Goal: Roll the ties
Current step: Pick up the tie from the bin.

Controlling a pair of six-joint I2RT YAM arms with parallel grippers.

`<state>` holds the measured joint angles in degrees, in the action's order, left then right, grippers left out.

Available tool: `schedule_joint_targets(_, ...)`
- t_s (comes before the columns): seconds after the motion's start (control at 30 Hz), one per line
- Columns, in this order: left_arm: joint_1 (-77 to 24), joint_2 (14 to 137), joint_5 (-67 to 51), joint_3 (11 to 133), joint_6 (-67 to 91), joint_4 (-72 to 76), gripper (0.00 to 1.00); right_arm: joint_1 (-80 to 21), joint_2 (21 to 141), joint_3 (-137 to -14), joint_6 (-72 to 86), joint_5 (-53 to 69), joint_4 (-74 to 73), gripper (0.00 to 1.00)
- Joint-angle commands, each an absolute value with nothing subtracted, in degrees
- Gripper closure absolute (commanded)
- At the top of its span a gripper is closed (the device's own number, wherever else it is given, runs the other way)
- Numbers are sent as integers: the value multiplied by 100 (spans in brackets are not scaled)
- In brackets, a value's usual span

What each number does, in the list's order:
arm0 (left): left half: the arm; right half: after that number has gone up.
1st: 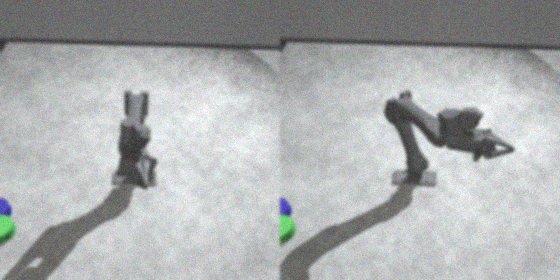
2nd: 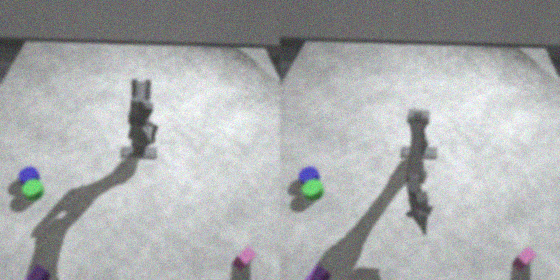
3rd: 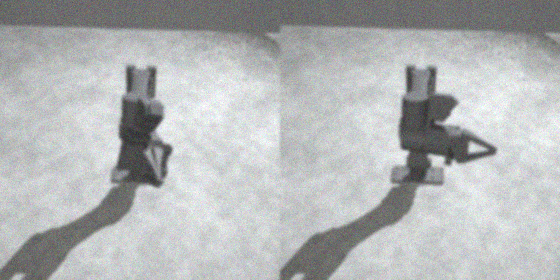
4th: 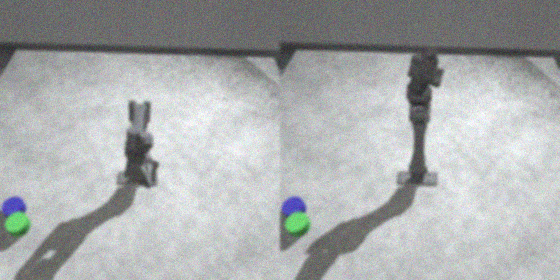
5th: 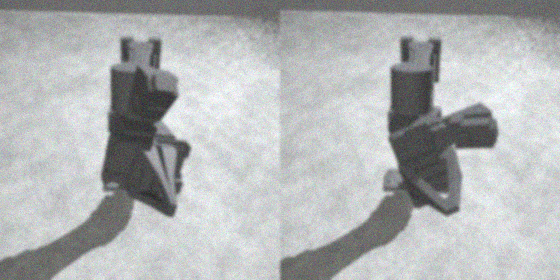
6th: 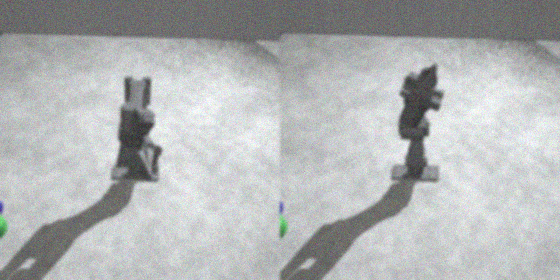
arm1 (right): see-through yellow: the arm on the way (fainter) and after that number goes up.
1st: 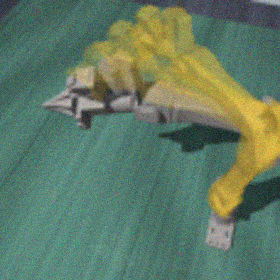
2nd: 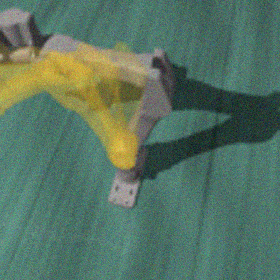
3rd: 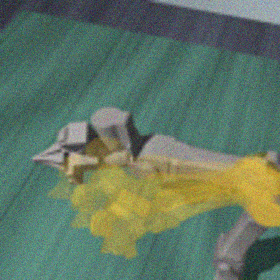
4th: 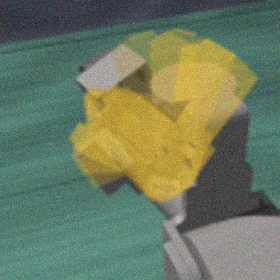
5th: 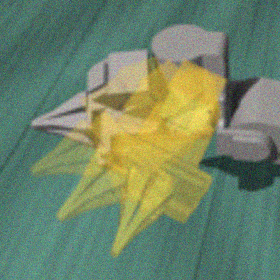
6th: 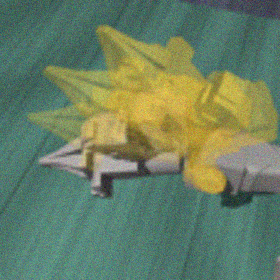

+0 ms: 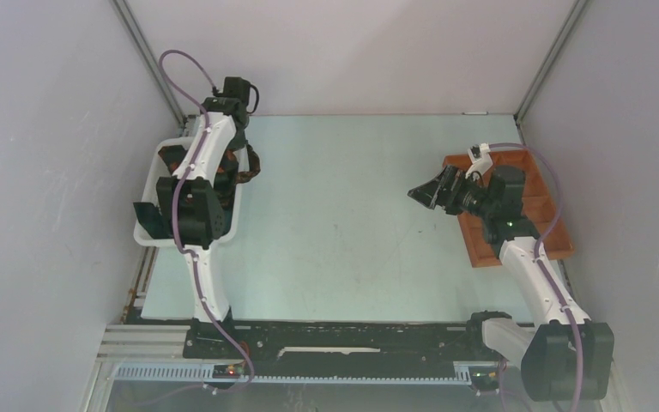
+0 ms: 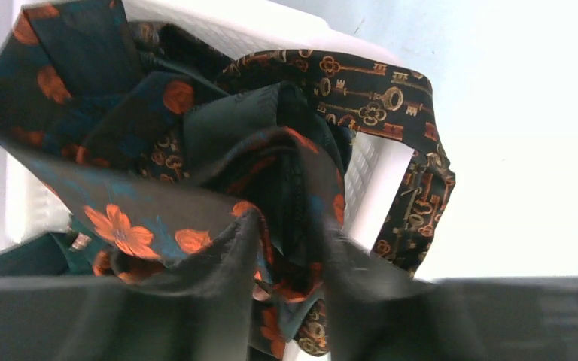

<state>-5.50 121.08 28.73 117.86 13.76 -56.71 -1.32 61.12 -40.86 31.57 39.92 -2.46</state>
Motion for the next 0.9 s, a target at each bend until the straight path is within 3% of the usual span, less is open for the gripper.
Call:
schedule_joint_targets(0.0, -560, 11781, 3337, 11838, 1310, -5681, 86, -154, 6108, -4351, 3227, 4078, -56, 0)
schedule_joint_targets(0.03, -562, 11722, 3373, 11832, 1310, -5681, 96, -158, 6113, -4351, 3221, 4077, -53, 0)
schedule_joint_targets(0.07, -559, 11650, 3401, 11803, 1317, -5682, 100, -158, 6113, -4351, 3217, 4078, -57, 0)
schedule_joint_targets(0.67, -1332, 9256, 3037, 12817, 1384, -6019, 100, -183, 5924, -4351, 3105, 4112, -258, 0)
schedule_joint_targets(0.87, -1931, 8600, 2192, 13311, 1362, -5896, 100, -244, 5840, -4351, 3036, 4132, -341, 0)
